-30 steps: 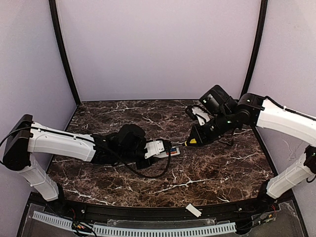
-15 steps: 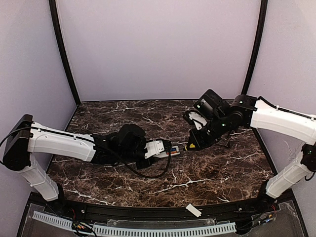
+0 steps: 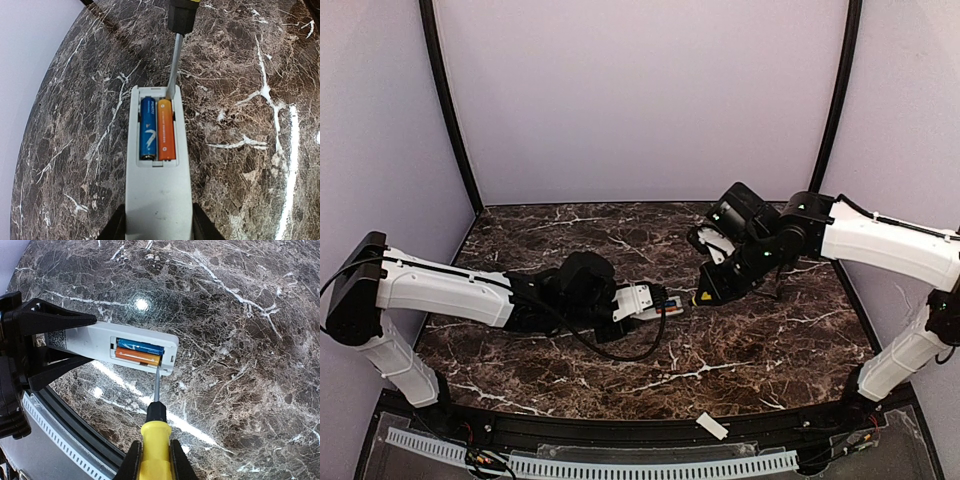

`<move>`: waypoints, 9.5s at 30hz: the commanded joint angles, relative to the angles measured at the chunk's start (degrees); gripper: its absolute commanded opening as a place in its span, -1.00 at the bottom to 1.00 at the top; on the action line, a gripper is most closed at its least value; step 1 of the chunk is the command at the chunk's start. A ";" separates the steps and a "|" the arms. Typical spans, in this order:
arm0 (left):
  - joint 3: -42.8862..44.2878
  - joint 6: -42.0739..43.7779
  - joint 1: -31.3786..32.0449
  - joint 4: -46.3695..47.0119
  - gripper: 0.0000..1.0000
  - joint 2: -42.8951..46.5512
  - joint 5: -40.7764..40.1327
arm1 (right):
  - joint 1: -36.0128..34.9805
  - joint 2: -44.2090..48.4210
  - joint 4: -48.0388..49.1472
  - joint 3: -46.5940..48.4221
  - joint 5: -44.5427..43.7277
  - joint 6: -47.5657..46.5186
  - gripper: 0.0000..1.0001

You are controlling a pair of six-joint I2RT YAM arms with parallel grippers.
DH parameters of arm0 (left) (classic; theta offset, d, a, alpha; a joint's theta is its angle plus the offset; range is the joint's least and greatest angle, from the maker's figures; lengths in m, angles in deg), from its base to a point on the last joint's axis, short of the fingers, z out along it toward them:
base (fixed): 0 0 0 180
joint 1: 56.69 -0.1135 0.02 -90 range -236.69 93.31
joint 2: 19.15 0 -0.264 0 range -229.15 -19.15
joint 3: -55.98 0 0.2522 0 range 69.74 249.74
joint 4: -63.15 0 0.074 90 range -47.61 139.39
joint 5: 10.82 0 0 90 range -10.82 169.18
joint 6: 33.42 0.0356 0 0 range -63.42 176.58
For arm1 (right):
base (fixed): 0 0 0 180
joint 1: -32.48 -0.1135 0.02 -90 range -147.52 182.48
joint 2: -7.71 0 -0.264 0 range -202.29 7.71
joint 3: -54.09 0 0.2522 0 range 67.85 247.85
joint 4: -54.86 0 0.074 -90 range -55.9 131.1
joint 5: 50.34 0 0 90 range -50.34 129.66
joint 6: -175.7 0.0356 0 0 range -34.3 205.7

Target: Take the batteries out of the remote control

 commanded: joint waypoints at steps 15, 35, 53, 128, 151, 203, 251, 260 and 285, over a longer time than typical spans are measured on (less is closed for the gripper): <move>0.95 0.24 0.18 0.60 -0.99 0.44 0.31 | -0.60 -0.27 5.35 -1.64 1.09 -0.49 -1.00; 0.64 0.15 0.16 1.04 -0.99 0.72 0.06 | -0.17 1.99 -0.04 -1.99 -2.09 0.53 -1.00; 0.34 0.08 0.14 1.26 -0.99 0.98 -0.02 | -0.85 0.08 3.38 -2.35 2.07 0.10 -1.00; -2.93 0.32 0.14 4.42 -0.99 4.06 0.24 | 2.25 0.43 12.57 -6.65 10.47 -6.35 -1.00; -3.27 0.28 0.14 4.57 -0.99 4.37 0.38 | 0.94 -0.05 25.10 -11.22 21.83 -7.29 -1.00; -3.13 0.68 0.23 4.25 -0.99 4.43 1.39 | 4.58 6.90 41.96 -17.67 36.96 -3.89 -1.00; -2.12 0.66 0.31 3.28 -0.99 3.46 1.03 | 5.02 11.36 11.14 -9.32 10.35 -4.83 -1.00; -2.08 0.63 0.34 3.28 -0.99 3.44 0.94 | 4.76 7.84 9.53 -8.12 8.58 -5.14 -1.00; -2.08 0.60 0.31 3.28 -0.99 3.49 0.93 | 2.16 3.61 8.46 -5.48 6.50 -5.95 -1.00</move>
